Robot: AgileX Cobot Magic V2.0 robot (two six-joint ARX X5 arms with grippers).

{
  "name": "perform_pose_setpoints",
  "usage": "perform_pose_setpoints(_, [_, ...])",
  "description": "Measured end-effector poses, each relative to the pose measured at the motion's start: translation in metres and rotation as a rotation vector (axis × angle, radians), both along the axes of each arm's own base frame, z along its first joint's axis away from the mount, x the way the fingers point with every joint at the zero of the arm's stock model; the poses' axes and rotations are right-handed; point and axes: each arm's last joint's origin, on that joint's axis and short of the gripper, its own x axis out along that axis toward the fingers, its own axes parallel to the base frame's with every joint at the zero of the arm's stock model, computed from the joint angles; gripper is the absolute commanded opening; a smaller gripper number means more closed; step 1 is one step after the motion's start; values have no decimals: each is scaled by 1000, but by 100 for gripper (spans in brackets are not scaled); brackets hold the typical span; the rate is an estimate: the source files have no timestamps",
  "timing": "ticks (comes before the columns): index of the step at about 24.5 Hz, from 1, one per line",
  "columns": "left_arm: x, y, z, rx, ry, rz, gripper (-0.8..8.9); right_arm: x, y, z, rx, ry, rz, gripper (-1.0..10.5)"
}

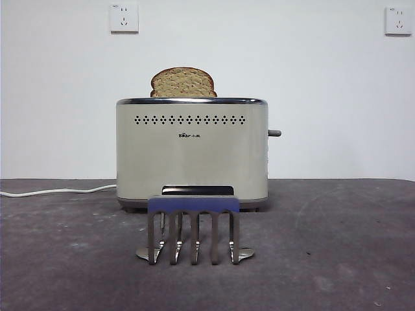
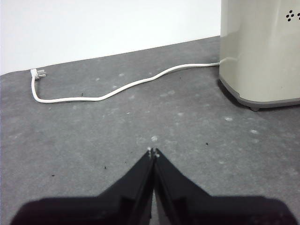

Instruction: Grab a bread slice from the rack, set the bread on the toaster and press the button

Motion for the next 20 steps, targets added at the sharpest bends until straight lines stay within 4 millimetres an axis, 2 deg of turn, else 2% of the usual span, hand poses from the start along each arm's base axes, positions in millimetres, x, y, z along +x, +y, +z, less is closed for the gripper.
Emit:
perform_pose_setpoints(6, [0, 0, 0, 0, 0, 0, -4, 0, 0, 0, -2, -1, -1, 1])
perform_pose_setpoints(8, [0, 0, 0, 0, 0, 0, -4, -5, -4, 2, -45, -36, -51, 1])
perform_pose_setpoints(11, [0, 0, 0, 0, 0, 0, -4, -28, -11, 15, -56, -276, -131, 1])
perform_pose_setpoints(13, [0, 0, 0, 0, 0, 0, -4, -45, -13, 14, -23, -454, -136, 1])
perform_pose_setpoints(16, [0, 0, 0, 0, 0, 0, -4, -59, -18, -18, -7, -635, -184, 1])
perform_pose_setpoints(20, [0, 0, 0, 0, 0, 0, -4, -54, -24, -80, -46, -694, -306, 1])
